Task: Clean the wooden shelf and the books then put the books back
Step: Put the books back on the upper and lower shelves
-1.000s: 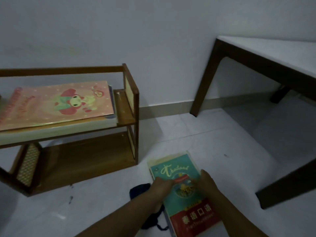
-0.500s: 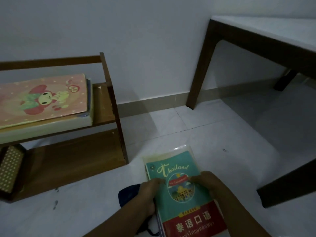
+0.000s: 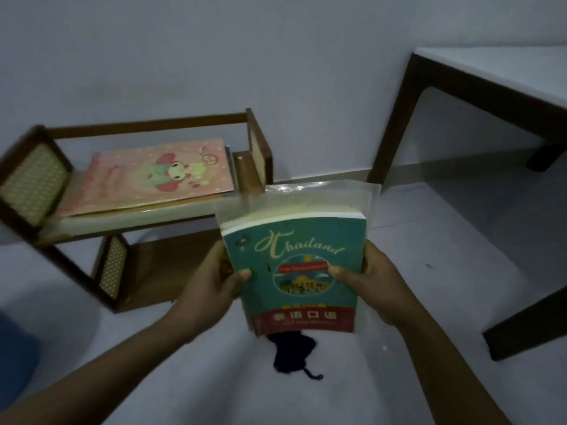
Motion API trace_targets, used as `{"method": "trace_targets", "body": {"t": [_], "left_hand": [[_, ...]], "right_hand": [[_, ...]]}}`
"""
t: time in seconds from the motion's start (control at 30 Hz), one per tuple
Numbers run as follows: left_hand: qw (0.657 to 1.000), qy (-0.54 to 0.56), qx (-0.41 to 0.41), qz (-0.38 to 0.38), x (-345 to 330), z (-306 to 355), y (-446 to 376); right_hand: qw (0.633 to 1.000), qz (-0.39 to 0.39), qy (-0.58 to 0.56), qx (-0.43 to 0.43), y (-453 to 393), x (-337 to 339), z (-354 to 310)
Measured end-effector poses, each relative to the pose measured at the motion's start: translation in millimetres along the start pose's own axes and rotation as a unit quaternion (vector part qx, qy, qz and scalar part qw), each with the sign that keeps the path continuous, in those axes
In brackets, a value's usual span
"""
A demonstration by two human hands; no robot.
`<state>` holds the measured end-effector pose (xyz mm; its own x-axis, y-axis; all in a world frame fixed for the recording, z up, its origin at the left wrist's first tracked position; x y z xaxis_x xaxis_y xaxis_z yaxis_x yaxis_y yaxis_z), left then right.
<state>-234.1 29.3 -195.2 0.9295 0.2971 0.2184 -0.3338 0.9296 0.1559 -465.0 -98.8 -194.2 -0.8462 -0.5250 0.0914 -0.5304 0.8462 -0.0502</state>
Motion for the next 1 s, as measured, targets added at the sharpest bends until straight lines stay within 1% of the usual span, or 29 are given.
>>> {"method": "trace_targets", "body": {"t": [0.1,0.23,0.37,0.43,0.57,0.67,0.77,0.9,0.93,1.0], "left_hand": [[0.994,-0.087,-0.045,0.052,52,-8,30],[0.981,-0.158,-0.038,0.109,98,-38,70],[0.978,-0.152,0.003,0.143,128,-79,100],[0.98,-0.128,0.022,0.149,134,-99,106],[0.98,-0.115,0.028,0.16,136,-120,114],[0.984,-0.105,0.026,0.145,137,-121,111],[0.985,-0.116,0.015,0.128,141,-120,108],[0.985,-0.119,0.011,0.128,146,-121,103],[0.985,-0.124,0.024,0.115,147,-122,103],[0.99,-0.113,0.064,0.06,155,-114,103]], "right_hand": [[0.999,-0.03,0.019,0.015,4,-52,1],[0.998,-0.059,0.025,-0.004,15,-118,25],[0.995,-0.079,0.049,-0.032,28,-167,46],[0.995,-0.079,0.049,-0.046,33,-180,53],[0.991,-0.099,0.071,-0.057,35,-192,66],[0.99,-0.108,0.081,-0.048,30,-191,64],[0.99,-0.111,0.075,-0.043,28,-192,59],[0.99,-0.108,0.077,-0.043,25,-195,66],[0.99,-0.106,0.076,-0.045,27,-195,68],[0.991,-0.11,0.07,-0.043,29,-196,71]]}}
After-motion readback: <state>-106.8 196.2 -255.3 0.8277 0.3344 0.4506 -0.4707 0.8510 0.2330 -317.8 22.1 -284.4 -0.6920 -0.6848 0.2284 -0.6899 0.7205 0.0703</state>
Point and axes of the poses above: each hand's wrist, its own y-axis away from the middle knuckle, its own x-axis out of the back of the hand, z = x × y, the point moved 2 cm from there along -y, towards the middle knuckle, and after that the axes turned 8 degrees about x, right-handed, at the moved point
